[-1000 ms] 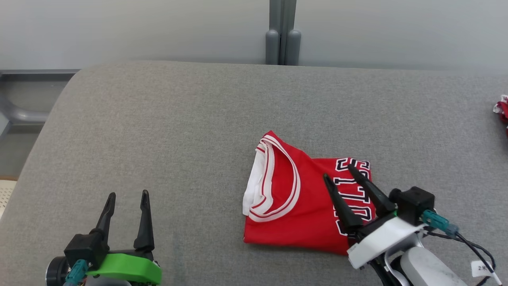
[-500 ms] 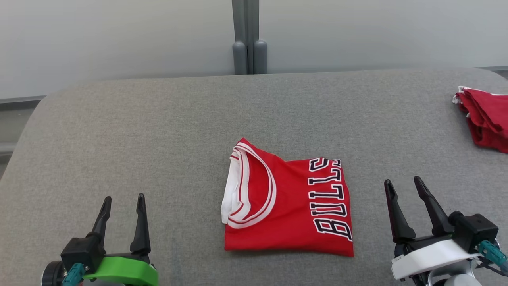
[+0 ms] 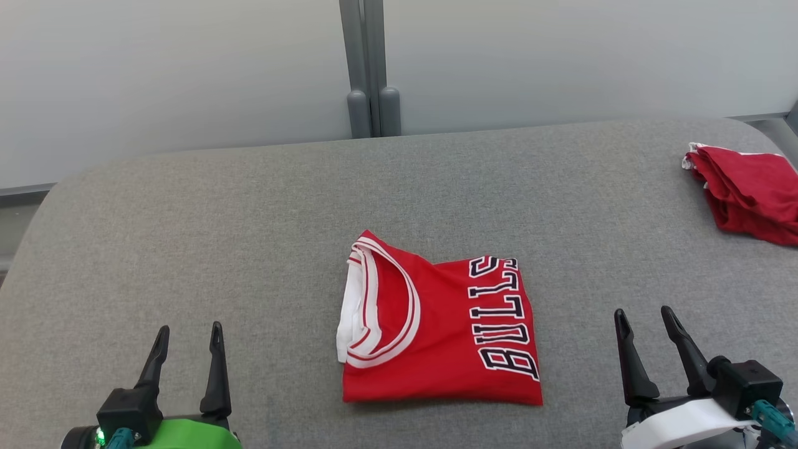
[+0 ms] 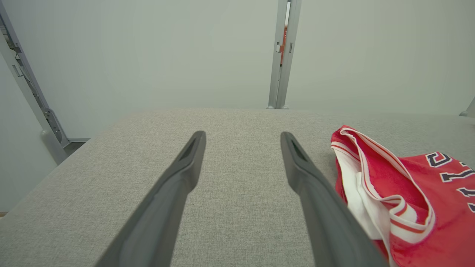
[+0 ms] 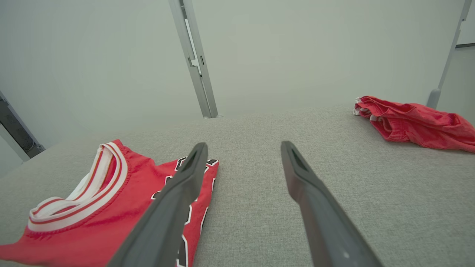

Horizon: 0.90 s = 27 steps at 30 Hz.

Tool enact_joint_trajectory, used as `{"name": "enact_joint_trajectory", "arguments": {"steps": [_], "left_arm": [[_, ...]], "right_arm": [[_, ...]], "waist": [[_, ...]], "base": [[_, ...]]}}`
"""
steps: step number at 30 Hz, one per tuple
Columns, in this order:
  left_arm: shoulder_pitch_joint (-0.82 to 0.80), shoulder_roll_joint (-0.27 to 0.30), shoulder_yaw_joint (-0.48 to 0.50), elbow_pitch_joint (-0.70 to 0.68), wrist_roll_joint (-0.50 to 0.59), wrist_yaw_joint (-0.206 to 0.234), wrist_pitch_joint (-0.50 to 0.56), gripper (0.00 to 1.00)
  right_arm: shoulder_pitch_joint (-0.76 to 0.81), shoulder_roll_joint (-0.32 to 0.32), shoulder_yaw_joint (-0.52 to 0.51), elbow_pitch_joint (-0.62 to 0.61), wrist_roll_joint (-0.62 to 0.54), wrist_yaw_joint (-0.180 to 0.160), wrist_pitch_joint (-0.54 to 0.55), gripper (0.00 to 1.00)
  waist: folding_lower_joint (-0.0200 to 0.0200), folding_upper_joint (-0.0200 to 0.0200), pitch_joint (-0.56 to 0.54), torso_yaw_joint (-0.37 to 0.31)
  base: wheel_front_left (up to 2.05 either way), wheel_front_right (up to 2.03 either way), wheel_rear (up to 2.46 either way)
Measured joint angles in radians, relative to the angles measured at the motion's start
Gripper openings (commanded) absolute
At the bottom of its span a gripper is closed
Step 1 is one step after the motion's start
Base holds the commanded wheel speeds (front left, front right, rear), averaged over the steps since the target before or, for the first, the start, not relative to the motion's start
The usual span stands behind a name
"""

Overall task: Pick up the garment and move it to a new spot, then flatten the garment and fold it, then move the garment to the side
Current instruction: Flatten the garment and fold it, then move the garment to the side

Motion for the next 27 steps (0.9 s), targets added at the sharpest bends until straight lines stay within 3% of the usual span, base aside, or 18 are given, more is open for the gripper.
{"name": "enact_joint_trajectory", "arguments": {"steps": [27], "left_arm": [[0.034,0.009,0.032,-0.012,0.003,-0.011,0.0,1.0]], "right_arm": [[0.001,-0.006,0.02,0.004,-0.018,0.0,0.0,1.0]], "waist": [[0.0,0.0,-0.019,0.034]], "base": [[0.0,0.0,0.0]]}}
